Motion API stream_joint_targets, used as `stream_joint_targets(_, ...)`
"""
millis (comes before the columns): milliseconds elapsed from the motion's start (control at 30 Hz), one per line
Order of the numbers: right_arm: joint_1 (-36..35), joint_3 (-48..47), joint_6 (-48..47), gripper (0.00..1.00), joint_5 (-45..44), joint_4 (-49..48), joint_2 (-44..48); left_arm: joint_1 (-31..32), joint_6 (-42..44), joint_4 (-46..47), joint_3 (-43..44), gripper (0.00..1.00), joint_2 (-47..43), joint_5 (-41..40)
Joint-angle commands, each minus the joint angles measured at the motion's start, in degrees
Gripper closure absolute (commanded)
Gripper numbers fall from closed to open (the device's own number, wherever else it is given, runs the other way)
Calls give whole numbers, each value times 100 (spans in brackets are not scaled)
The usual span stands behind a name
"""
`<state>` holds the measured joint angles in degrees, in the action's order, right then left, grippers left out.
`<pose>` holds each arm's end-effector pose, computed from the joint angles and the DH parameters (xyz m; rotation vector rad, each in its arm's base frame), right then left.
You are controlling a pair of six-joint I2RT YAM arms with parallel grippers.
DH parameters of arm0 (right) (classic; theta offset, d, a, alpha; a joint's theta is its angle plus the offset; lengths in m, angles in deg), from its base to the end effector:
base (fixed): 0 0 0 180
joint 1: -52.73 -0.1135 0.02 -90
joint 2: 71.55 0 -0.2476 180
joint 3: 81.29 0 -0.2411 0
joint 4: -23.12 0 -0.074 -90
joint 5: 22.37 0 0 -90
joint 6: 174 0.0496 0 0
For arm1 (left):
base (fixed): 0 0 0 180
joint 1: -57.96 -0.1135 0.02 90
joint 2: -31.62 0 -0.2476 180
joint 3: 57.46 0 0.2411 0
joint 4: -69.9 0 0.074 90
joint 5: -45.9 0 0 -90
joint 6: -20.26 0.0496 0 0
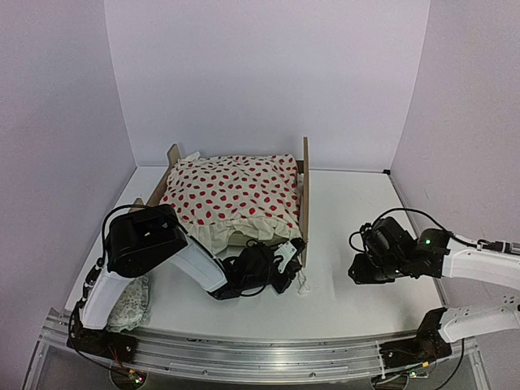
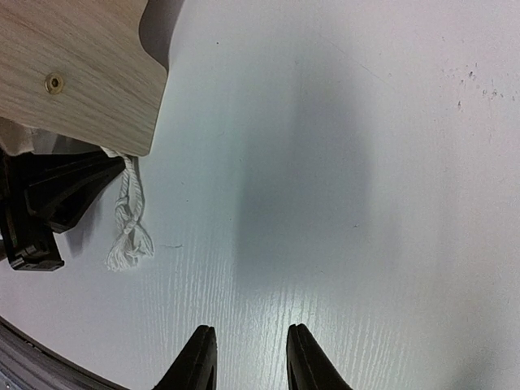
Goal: Set up the pet bed
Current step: Tie the right ropes of the mattress at the bed frame base.
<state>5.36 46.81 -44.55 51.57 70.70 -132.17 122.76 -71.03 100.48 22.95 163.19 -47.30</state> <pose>0.1485 0.1411 0.1915 -0.0665 2.5165 0.2657 0.1946 -0.4070 0.0675 1.0178 1.7178 -0.7073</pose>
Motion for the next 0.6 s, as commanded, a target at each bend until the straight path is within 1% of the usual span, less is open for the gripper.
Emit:
stream_joint_targets(0, 17, -94, 80, 69, 48, 68, 69, -33, 22, 301, -8, 100, -40, -16)
stream_joint_targets(133, 15, -135, 34, 69, 161, 61, 12, -29, -109, 190, -195, 100, -392, -34)
stream_joint_targets(267, 10, -277, -74, 69, 452, -10, -209, -27, -263, -87, -347, 100, -746, -23)
stream_joint_targets(433, 8, -481, -109, 69, 1021, -335, -567, -23, -361, -267, -505, 100, -1138, 12)
stream_joint_targets(567, 3, -569, 114, 71, 1428, -723, -787, -19, -368, -373, -527, 100, -1332, 88)
